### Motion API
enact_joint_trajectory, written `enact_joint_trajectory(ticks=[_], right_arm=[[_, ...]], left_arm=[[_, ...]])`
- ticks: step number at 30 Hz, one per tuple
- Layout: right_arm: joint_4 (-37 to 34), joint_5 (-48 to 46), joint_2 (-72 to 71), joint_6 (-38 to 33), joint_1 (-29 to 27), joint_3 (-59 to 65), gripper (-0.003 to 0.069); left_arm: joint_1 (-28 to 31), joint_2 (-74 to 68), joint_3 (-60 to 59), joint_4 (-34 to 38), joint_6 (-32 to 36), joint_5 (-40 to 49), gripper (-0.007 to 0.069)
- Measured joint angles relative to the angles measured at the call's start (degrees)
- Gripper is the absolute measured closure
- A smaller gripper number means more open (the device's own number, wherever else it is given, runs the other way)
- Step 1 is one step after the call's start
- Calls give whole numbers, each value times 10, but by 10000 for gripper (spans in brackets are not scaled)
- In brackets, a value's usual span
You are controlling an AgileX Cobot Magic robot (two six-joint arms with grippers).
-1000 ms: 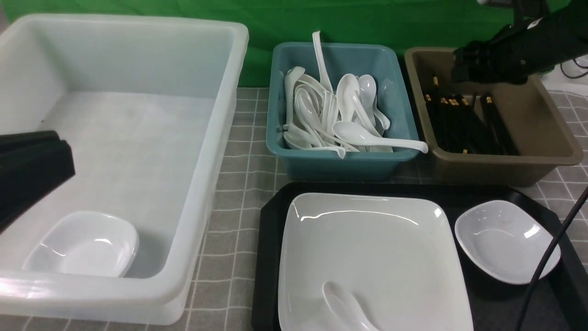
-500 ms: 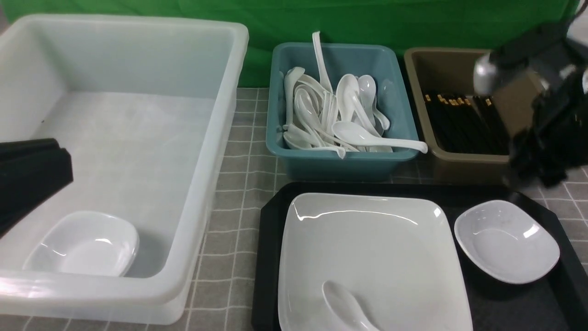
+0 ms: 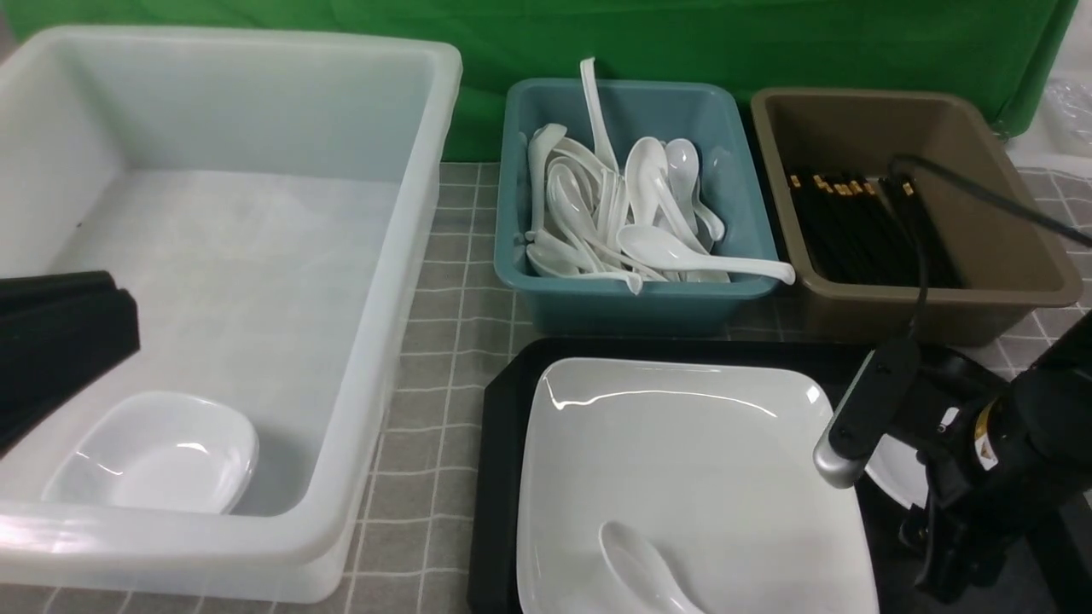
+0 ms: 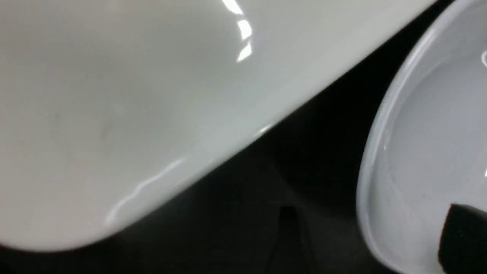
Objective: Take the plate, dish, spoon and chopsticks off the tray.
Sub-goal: Use the right arm to grab a small plate from the dinner plate
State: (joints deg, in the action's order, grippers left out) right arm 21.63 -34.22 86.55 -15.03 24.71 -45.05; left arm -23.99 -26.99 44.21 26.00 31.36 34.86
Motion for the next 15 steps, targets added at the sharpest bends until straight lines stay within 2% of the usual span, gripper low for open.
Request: enact_joint_trajectory(ticks=[6, 11, 15], right_arm=[[40, 35, 63, 7, 0, 0, 240], [51, 46, 78, 8, 0, -1, 418], [54, 25, 67, 11, 1, -13, 503]], left_arm=[[0, 0, 0, 0, -1, 3, 604], [0, 0, 0, 0, -1, 5, 604], [0, 0, 0, 0, -1, 6, 604]])
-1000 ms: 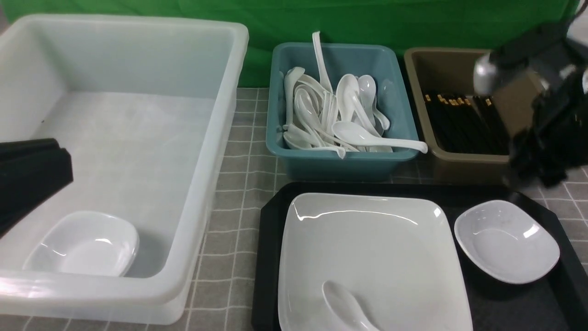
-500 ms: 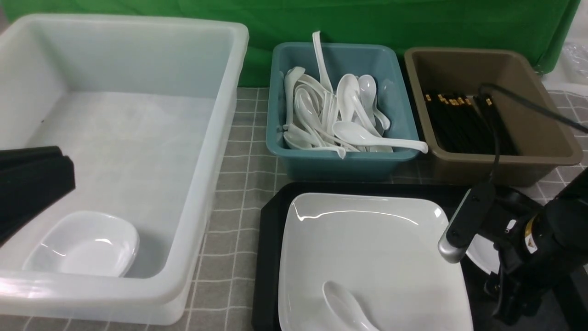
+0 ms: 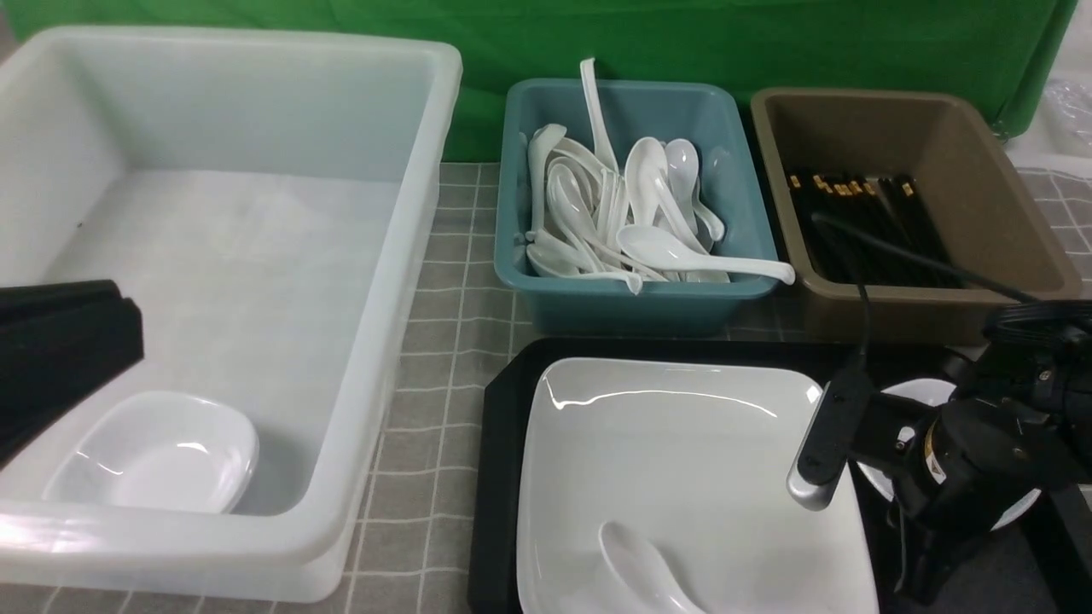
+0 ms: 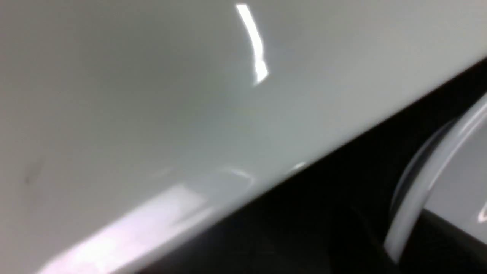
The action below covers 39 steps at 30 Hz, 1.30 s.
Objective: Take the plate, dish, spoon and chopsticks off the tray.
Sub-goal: Use the right arm to grab a small plate from the dinner plate, then use the right arm to put the small plate into the large storage box on the left
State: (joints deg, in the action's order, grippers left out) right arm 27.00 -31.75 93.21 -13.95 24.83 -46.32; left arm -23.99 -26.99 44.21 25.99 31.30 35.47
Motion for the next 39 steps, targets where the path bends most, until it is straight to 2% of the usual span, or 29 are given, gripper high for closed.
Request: enact_joint_trajectory(ticks=[5, 10, 12, 15, 19, 20, 22, 24, 27, 31, 36, 39], right_arm=[[-2, -19, -42, 7, 0, -21, 585], [-59, -131, -121, 21, 10, -76, 594], [-102, -185, -167, 29, 48, -126, 594], [-136, -214, -209, 62, 125, -219, 594], [-145, -218, -201, 79, 227, -330, 594], [-148, -218, -174, 70, 280, -390, 594], [-150, -217, -129, 52, 331, -457, 594], [-153, -218, -70, 21, 372, -524, 594], [-157, -222, 44, -24, 401, -634, 594], [-185, -232, 154, -66, 404, -741, 594], [-298, -253, 312, -131, 389, -908, 594], [-332, -253, 376, -140, 380, -976, 594]], left_arm=[[0, 0, 0, 0, 0, 1, 604], [0, 0, 0, 0, 0, 1, 604], [0, 0, 0, -2, 0, 1, 604], [0, 0, 0, -20, -21, 1, 604], [0, 0, 5, -101, -92, 16, 604], [1, 0, 18, -186, -175, 60, 604], [2, -1, 36, -275, -247, 115, 604], [3, 2, 58, -358, -304, 181, 604], [4, 19, 81, -424, -343, 244, 604], [4, 55, 92, -450, -363, 266, 604], [4, 105, 96, -459, -373, 280, 604], [4, 111, 96, -459, -373, 282, 604]])
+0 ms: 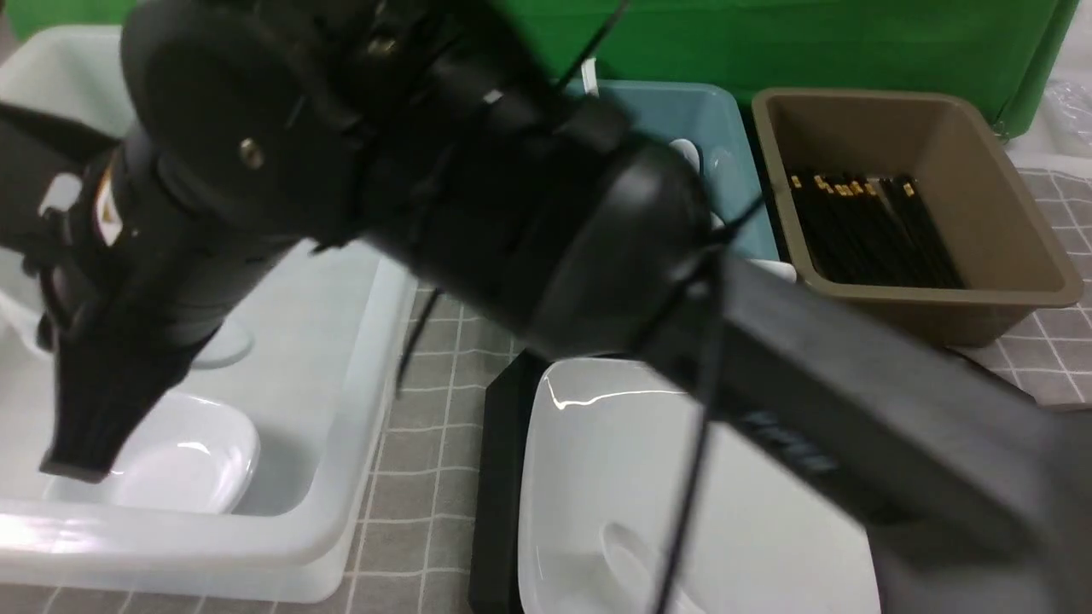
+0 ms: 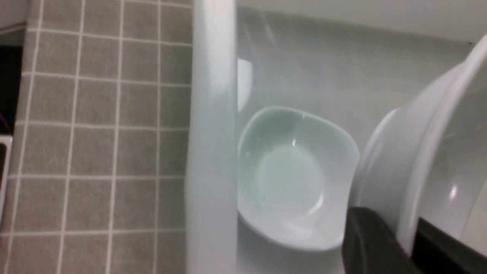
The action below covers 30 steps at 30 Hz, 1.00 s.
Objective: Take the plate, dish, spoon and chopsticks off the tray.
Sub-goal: Use the right arm to put the small plate into the large storage box on the left
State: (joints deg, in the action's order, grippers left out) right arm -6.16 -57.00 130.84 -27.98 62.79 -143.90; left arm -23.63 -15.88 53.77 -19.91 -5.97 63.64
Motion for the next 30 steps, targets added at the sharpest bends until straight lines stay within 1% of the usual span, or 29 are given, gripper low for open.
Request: enact_joint_trajectory(ticks=[4, 8, 19, 22, 24, 25, 27, 30], right_arm=[[-37, 17, 72, -2, -15, -50, 594], [-60, 36, 105, -4, -20, -54, 594], [-66, 48, 131, -8, -21, -54, 594], [-66, 53, 132, -10, -21, -54, 559], [-68, 55, 134, -12, -21, -55, 502], [-69, 55, 134, -12, -21, -55, 490], [-70, 57, 135, -12, -21, -51, 432], [-73, 55, 136, -11, -21, -41, 402]], left_arm=[[0, 1, 0, 0, 0, -4, 604], [0, 1, 0, 1, 0, -23, 604], [0, 1, 0, 40, 0, -39, 604], [0, 1, 0, 51, 0, -39, 604], [0, 1, 0, 59, 1, -39, 604], [0, 1, 0, 60, 1, -39, 604], [0, 1, 0, 69, 3, -39, 604], [0, 1, 0, 83, 15, -39, 604]])
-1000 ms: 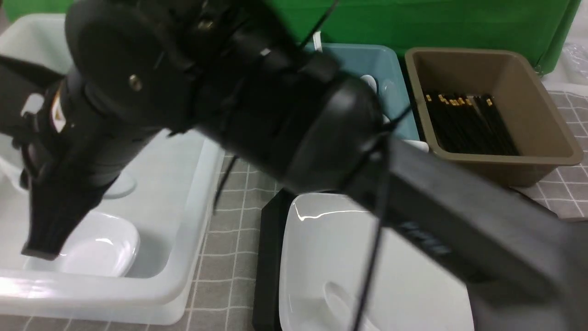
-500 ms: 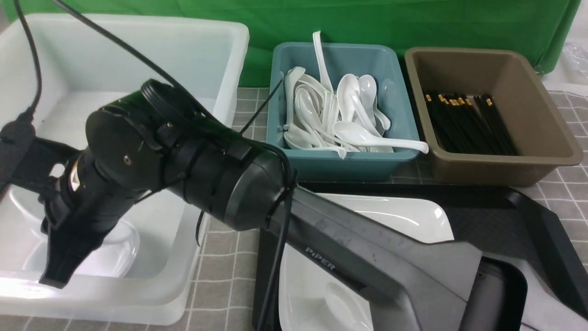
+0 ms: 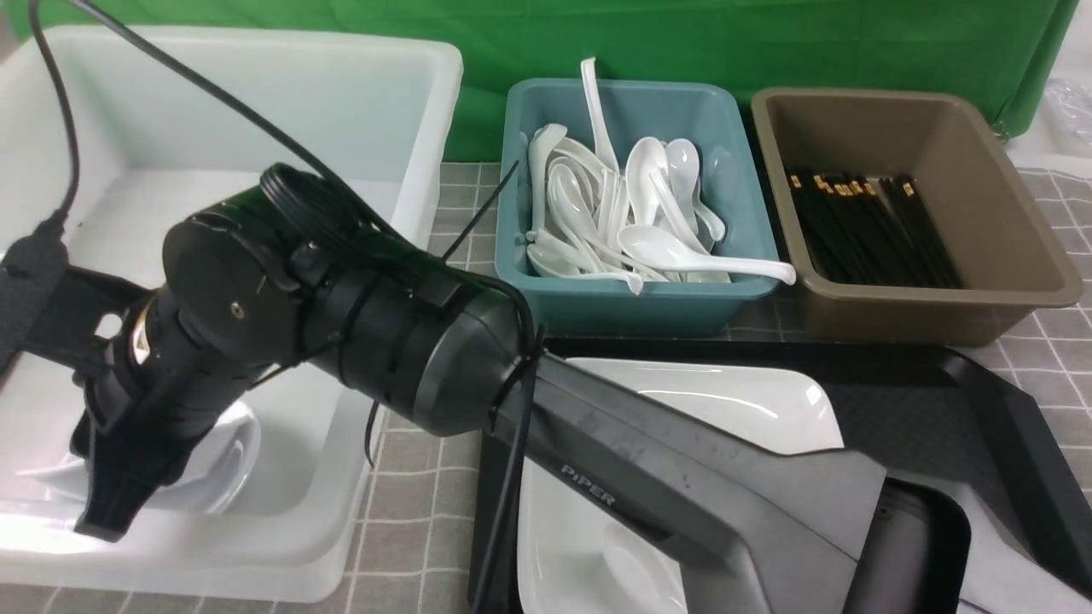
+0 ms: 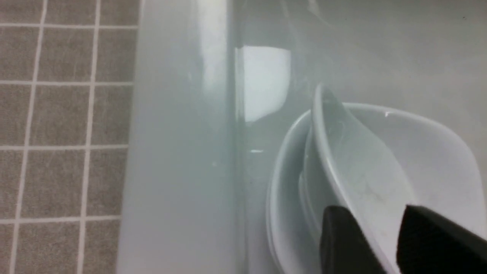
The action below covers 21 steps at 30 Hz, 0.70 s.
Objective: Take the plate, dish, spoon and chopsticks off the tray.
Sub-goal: Use the right arm to put the small plate into the large storage box on the left, then use the left arm to grab a soup spoon from the plate
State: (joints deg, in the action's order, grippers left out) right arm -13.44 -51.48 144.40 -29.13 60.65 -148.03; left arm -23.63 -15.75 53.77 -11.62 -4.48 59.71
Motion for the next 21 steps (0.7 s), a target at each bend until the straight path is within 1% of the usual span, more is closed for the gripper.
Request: enact_joint_trajectory(ticks=[3, 6, 10, 13, 15, 17, 19, 21], right_arm=[[0, -9, 0, 7, 0, 3, 393], [5, -39, -2, 21, 0, -1, 383], [30, -80, -25, 42, 0, -11, 327], [63, -103, -60, 57, 0, -14, 260], [92, -128, -86, 70, 0, -15, 238], [125, -154, -112, 92, 0, -15, 256], [162, -154, -138, 127, 0, -11, 310], [214, -154, -182, 167, 0, 6, 415]], left_arm=[[0, 0, 0, 9, 2, 0, 604], [0, 0, 0, 10, 10, 0, 604], [0, 0, 0, 13, 17, -2, 604], [0, 0, 0, 14, 17, -2, 604], [0, 0, 0, 14, 17, -6, 604], [0, 0, 0, 15, 17, -10, 604], [0, -4, 0, 19, 23, -16, 604], [0, -18, 0, 30, 35, -22, 604]])
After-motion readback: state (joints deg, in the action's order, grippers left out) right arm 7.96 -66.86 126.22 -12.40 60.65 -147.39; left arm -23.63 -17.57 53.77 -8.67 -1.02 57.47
